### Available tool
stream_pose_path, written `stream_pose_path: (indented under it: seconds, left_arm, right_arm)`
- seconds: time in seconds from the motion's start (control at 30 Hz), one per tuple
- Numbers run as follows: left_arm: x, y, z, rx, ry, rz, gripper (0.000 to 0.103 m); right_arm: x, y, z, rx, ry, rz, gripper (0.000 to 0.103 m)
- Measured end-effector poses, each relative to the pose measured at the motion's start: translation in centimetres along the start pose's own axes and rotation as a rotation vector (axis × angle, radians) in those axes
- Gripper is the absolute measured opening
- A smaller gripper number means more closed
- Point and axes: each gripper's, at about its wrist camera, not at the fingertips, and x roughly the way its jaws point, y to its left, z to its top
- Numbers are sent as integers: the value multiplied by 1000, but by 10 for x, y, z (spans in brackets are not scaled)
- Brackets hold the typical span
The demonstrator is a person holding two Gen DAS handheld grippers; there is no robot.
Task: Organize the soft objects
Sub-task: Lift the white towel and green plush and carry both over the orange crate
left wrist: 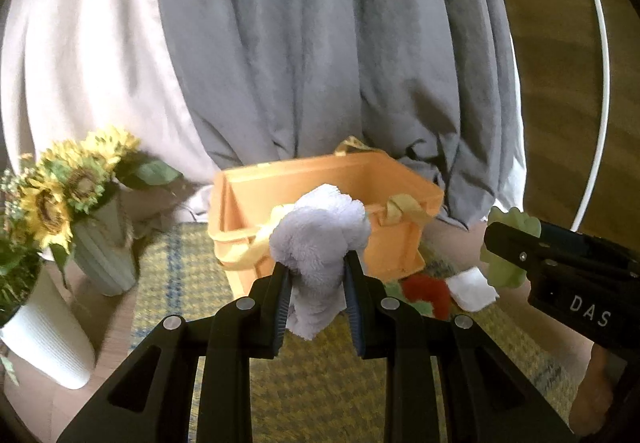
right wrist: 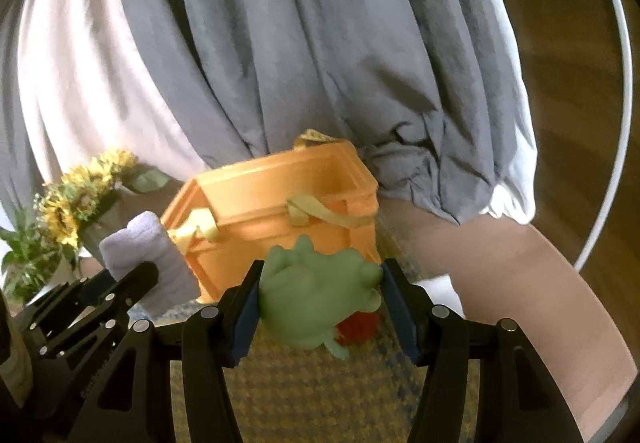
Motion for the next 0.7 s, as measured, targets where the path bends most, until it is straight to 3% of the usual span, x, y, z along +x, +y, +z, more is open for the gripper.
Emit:
stream_pose_path:
  seconds: [0.37, 0.7]
  left_arm:
    - [-8, -5, 20, -6, -52, 90, 25]
    - [17, -3, 46, -13, -90, 107, 25]
  right_arm:
    - [3, -1, 28, -15, -65, 107, 58]
    - [30, -3, 57, -26, -93, 152, 58]
